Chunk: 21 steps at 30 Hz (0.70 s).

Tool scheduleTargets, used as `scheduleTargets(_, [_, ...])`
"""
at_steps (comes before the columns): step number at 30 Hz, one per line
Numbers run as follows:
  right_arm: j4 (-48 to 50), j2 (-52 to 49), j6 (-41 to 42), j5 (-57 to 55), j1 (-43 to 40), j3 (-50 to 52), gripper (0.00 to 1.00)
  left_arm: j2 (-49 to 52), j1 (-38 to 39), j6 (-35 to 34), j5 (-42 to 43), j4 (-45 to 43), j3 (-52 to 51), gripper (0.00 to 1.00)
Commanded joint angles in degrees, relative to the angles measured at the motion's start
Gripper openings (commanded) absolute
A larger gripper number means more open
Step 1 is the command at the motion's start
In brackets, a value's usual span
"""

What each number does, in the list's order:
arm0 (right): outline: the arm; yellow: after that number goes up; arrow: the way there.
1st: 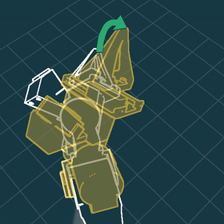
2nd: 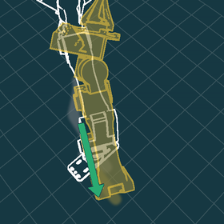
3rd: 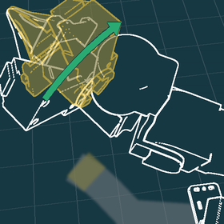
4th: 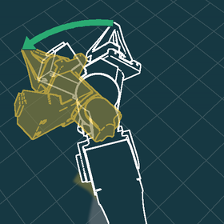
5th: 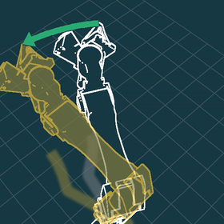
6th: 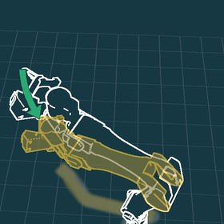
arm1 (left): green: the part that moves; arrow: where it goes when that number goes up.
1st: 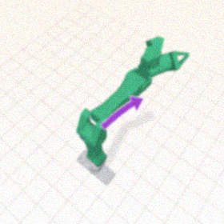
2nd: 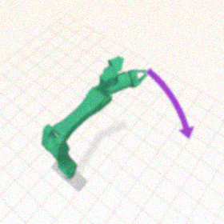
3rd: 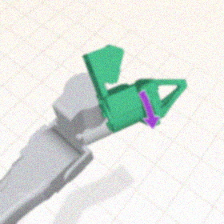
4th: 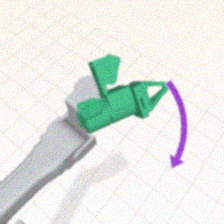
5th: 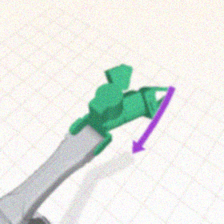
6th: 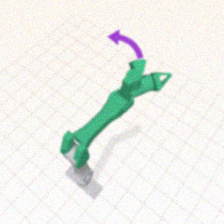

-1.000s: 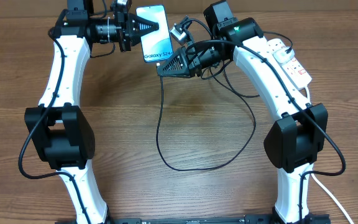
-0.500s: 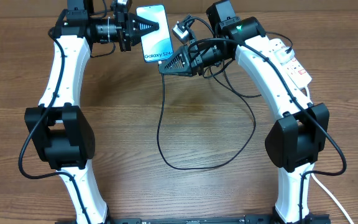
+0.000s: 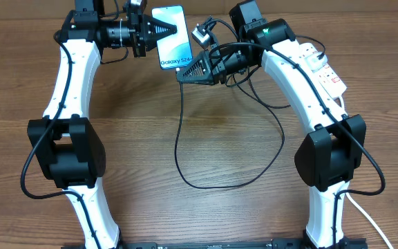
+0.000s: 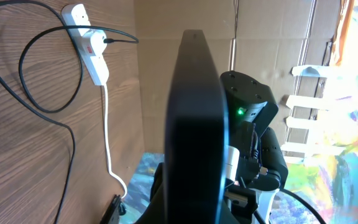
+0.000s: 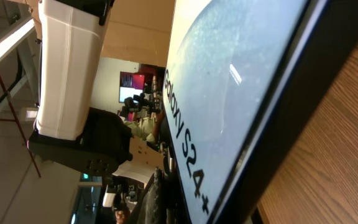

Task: Plug charger to phone and switch on socket

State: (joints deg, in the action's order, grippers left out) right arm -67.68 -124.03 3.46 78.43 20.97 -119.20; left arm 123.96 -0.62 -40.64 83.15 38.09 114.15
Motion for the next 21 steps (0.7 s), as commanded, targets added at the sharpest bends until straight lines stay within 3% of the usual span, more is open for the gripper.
scheduleTargets(1, [0.5, 1.66, -0.22, 0.02, -0.31, -1.64, 0.04, -2.38, 1.29, -1.49, 3.91, 0.2, 1.51, 0.04])
scheduleTargets(21, [0.55, 1.66, -0.17, 0.04, -0.44, -1.64, 0.04, -2.38, 1.31, -0.07, 6.69, -1.07, 1.51, 0.04])
